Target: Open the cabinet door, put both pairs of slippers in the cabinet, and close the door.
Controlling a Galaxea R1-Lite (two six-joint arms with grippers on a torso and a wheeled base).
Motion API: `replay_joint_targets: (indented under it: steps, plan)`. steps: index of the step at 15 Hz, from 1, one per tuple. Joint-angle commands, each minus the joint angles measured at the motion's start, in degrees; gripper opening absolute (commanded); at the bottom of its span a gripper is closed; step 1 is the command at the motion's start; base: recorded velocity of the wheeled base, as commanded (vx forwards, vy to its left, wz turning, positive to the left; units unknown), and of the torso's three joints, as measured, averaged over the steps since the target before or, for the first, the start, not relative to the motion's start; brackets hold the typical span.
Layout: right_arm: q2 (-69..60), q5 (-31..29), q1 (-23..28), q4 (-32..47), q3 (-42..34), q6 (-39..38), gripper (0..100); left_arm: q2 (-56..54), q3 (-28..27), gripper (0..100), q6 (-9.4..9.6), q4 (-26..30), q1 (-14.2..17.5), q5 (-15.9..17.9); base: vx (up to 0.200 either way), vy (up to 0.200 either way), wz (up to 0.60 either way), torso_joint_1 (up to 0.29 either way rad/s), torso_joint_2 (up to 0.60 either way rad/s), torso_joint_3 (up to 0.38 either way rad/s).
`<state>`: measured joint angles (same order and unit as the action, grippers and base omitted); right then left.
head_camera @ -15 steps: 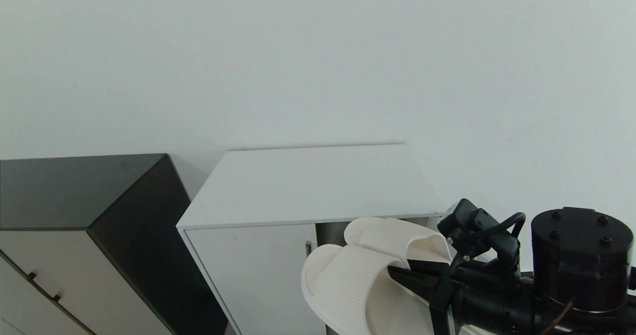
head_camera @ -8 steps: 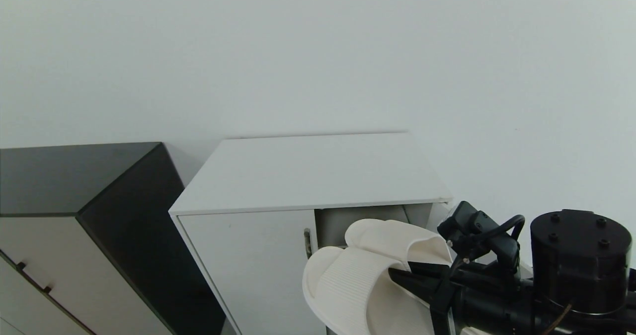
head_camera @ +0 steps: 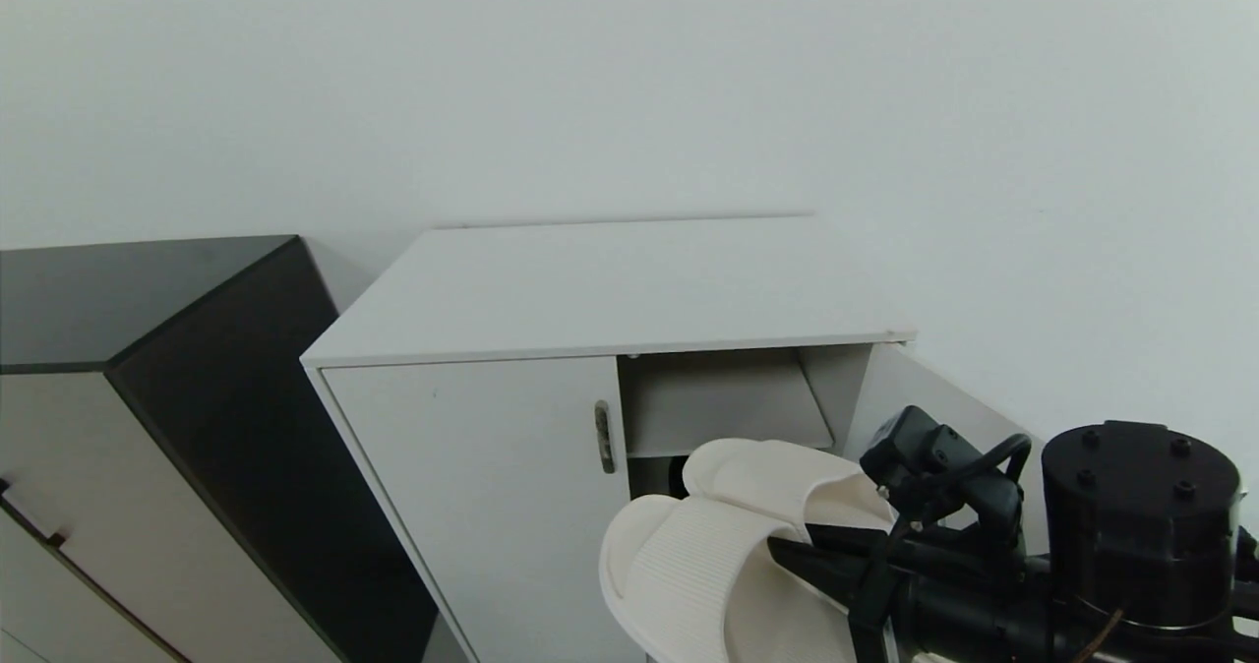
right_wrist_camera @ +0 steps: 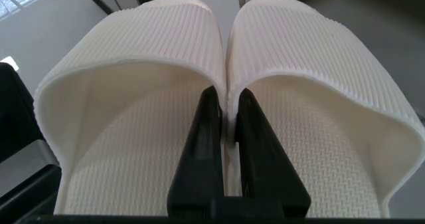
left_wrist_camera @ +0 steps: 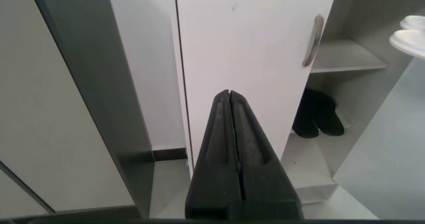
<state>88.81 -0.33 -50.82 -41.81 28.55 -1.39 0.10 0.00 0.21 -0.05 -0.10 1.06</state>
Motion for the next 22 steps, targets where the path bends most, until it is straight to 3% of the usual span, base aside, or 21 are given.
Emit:
replay_joint_targets:
  steps: [1,12,22]
  plan:
    - [0.31,-0.02,-0.15,-0.02,-0.07,0.34,0,-0.01,0.00,0,-0.03,-0.04,0.01,0.08,0.000,0.000,0.00,-0.207,0.52,0.320]
    - [1.54,0.07,-0.15,-0.02,-0.25,0.34,0,-0.01,0.00,0,-0.03,-0.04,0.01,-0.01,0.000,0.000,0.00,-0.167,0.49,0.322]
    - [1.63,0.07,-0.15,-0.02,-0.60,0.25,0,-0.01,0.00,0,-0.12,-0.04,0.01,-0.01,0.000,0.000,0.00,-0.059,0.41,0.346]
